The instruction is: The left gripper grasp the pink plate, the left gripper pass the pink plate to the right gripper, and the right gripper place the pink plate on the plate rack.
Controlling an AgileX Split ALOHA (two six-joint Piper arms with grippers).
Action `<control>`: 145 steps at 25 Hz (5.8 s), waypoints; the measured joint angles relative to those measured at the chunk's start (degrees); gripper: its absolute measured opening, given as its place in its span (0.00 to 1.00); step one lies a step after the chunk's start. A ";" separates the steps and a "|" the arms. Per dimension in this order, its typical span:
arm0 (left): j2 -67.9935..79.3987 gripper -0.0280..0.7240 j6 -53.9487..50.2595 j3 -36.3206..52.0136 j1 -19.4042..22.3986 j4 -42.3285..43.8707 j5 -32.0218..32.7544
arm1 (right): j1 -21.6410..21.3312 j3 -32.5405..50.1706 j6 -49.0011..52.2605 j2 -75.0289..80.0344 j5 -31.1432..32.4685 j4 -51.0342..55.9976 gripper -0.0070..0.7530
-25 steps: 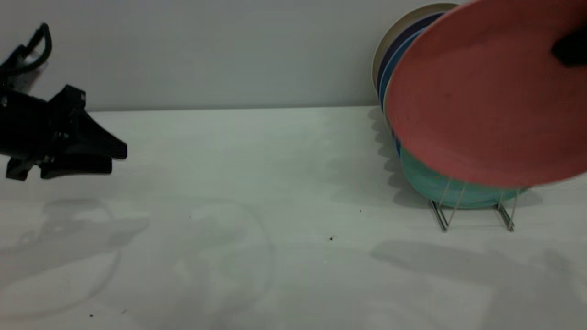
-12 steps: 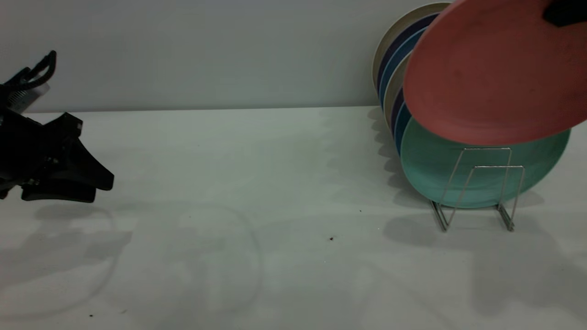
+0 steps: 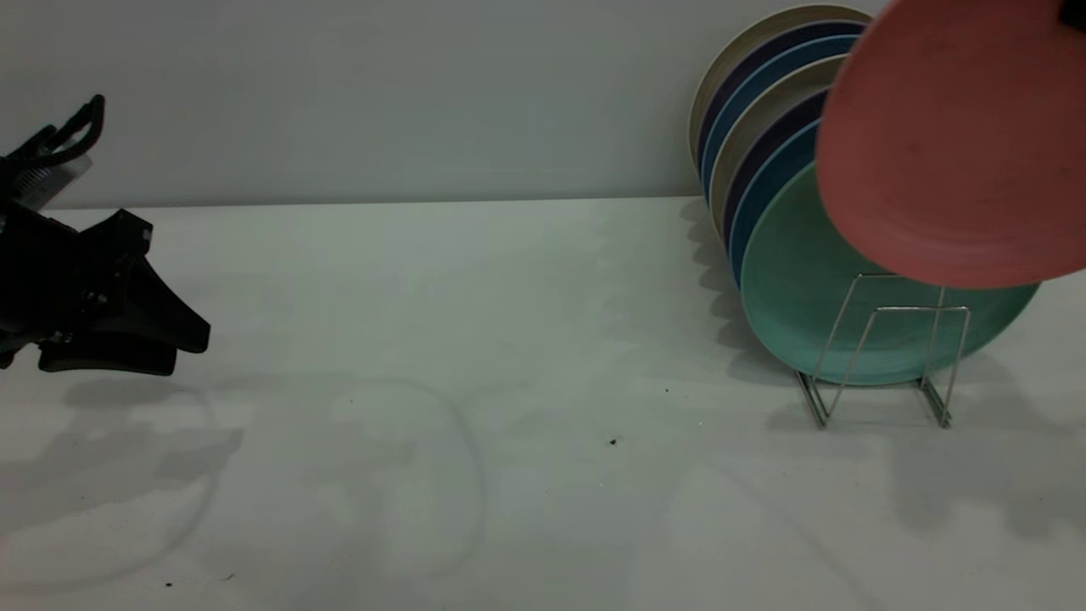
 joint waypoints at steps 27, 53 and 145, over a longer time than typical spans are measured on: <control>0.00 0.51 0.05 0.00 0.00 0.00 -1.32 | 0.00 -6.74 -0.53 11.17 -1.02 -0.31 0.15; 0.00 0.51 0.05 0.00 0.00 -0.05 -1.81 | 0.07 -6.74 -2.90 13.90 3.19 7.68 0.33; -112.13 0.66 -57.17 26.22 -9.49 62.90 33.61 | 6.94 38.30 89.95 -82.80 27.10 -25.84 0.53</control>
